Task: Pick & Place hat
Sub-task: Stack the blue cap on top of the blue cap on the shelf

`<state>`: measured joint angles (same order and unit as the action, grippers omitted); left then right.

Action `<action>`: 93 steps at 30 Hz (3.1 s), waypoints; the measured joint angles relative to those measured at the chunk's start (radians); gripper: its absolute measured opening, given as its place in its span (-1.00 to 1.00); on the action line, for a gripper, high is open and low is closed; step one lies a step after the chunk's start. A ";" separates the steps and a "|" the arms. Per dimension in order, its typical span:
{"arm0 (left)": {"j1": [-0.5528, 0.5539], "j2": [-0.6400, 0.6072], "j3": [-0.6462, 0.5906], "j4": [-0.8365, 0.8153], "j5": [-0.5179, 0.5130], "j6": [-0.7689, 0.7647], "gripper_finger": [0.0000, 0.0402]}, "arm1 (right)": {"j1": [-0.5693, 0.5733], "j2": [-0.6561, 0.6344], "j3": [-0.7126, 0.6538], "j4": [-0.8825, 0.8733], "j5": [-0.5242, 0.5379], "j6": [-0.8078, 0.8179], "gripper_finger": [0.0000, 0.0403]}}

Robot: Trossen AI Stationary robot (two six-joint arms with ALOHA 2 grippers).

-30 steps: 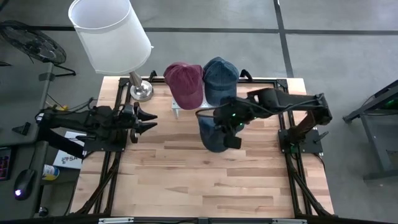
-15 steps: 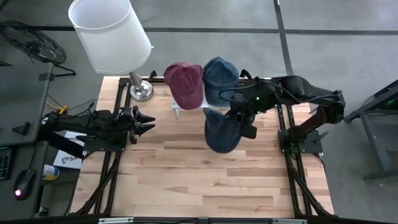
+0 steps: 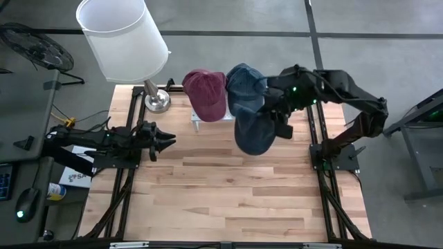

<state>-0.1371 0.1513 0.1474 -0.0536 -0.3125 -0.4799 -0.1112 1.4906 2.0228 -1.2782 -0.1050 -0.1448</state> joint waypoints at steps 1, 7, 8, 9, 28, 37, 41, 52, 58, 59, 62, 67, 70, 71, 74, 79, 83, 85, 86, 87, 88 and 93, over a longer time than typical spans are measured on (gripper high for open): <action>0.000 0.000 0.000 0.001 -0.008 0.000 -0.38 | -0.015 0.000 0.009 -0.008 -0.011 -0.015 -0.75; 0.000 0.000 0.000 -0.011 -0.021 0.004 -0.55 | -0.111 0.000 0.052 -0.022 -0.070 -0.121 -0.75; 0.000 0.000 0.000 -0.017 -0.021 0.004 -0.59 | -0.129 0.000 0.056 -0.024 -0.091 -0.136 -0.75; 0.000 0.000 0.000 -0.027 -0.021 0.004 -0.62 | -0.147 0.000 0.059 -0.026 -0.109 -0.151 -0.75; 0.000 -0.002 0.000 -0.062 -0.014 0.086 -0.98 | -0.408 0.001 0.059 0.053 -0.219 -0.247 -0.75; 0.000 -0.006 0.000 -0.068 0.048 0.104 -0.99 | -0.459 0.025 0.058 0.159 -0.274 -0.261 -0.75; 0.000 -0.005 0.000 -0.071 0.071 0.066 -0.99 | -0.473 0.052 0.058 0.181 -0.296 -0.286 -0.75; -0.001 -0.005 0.000 -0.079 0.116 0.053 -1.00 | -0.492 0.086 0.058 0.198 -0.311 -0.335 -0.75; 0.000 -0.005 0.000 -0.077 0.116 0.052 -1.00 | -0.492 0.086 0.057 0.198 -0.358 -0.351 -0.75; -0.001 -0.005 0.000 -0.077 0.115 0.052 -1.00 | -0.492 0.086 0.057 0.198 -0.372 -0.359 -0.75; 0.000 -0.005 0.000 -0.077 0.115 0.052 -1.00 | -0.490 0.086 0.057 0.198 -0.383 -0.388 -0.75; 0.000 -0.005 0.000 -0.077 0.115 0.052 -1.00 | -0.491 0.086 0.057 0.193 -0.405 -0.421 -0.75; -0.001 -0.005 0.000 -0.077 0.115 0.052 -1.00 | -0.491 0.086 0.057 0.190 -0.422 -0.455 -0.75; 0.000 -0.005 0.000 -0.077 0.115 0.052 -1.00 | -0.491 0.086 0.057 0.188 -0.427 -0.467 -0.75; 0.000 -0.005 0.000 -0.077 0.114 0.052 -1.00 | -0.497 0.086 0.057 0.151 -0.435 -0.514 -0.75; -0.001 -0.005 0.000 -0.077 0.114 0.052 -1.00 | -0.498 0.086 0.057 0.116 -0.434 -0.581 -0.75; 0.000 -0.005 0.000 -0.077 0.114 0.052 -1.00 | -0.509 0.086 0.057 0.114 -0.453 -0.619 -0.75; 0.000 -0.005 0.000 -0.077 0.114 0.052 -1.00 | -0.523 0.086 0.057 0.116 -0.480 -0.623 -0.75; -0.001 -0.005 0.000 -0.077 0.114 0.052 -1.00 | -0.530 0.087 0.057 0.117 -0.491 -0.623 -0.75; -0.001 -0.005 0.000 -0.077 0.114 0.052 -1.00 | -0.536 0.088 0.057 0.117 -0.496 -0.623 -0.75; 0.000 -0.005 0.000 -0.077 0.114 0.052 -1.00 | -0.544 0.088 0.058 0.120 -0.502 -0.623 -0.75; -0.001 -0.005 0.000 -0.077 0.114 0.052 -1.00 | -0.598 0.089 0.057 0.126 -0.591 -0.615 -0.75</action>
<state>-0.1377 0.1463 0.1478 -0.1310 -0.1989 -0.4282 -0.7092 1.5799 2.0800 -1.1523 -0.6961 -0.7598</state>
